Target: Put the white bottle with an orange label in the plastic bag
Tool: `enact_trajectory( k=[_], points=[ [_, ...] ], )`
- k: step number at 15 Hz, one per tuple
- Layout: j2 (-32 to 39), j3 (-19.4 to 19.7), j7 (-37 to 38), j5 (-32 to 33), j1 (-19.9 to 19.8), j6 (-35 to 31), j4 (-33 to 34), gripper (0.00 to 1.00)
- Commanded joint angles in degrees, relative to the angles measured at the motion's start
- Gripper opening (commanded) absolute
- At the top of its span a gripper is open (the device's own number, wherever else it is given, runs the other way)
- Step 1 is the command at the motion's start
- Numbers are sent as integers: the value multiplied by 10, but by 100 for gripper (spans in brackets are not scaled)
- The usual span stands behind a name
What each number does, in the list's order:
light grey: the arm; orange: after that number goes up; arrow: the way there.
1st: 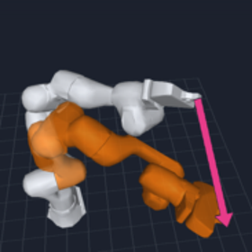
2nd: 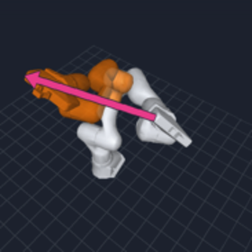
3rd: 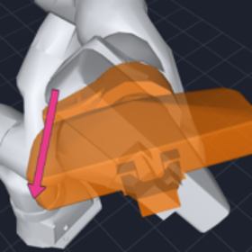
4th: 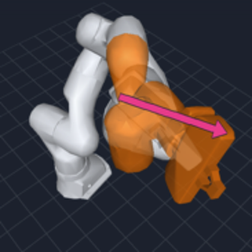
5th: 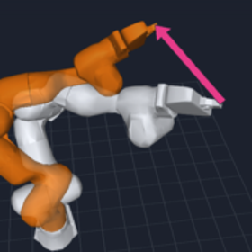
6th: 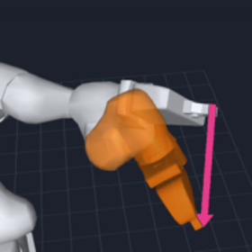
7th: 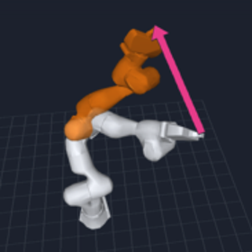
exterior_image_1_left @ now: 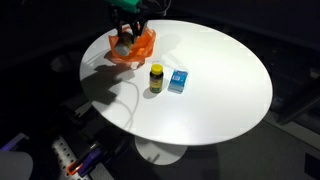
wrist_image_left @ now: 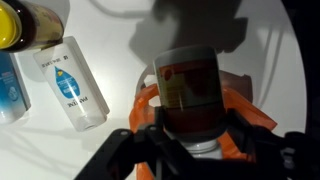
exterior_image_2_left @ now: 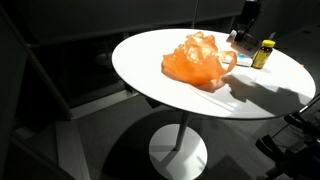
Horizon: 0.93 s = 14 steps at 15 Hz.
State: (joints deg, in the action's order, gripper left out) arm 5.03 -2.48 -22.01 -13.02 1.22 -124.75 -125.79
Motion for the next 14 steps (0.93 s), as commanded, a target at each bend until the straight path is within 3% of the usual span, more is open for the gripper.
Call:
enact_trajectory(
  k=[1, 2, 14],
  points=[
    [1, -2, 1, 1, -2, 2, 1, 64],
    [2, -2, 1, 1, -2, 2, 1, 39],
    [101, -27, 7, 12, 13, -22, 72, 39]
  ],
)
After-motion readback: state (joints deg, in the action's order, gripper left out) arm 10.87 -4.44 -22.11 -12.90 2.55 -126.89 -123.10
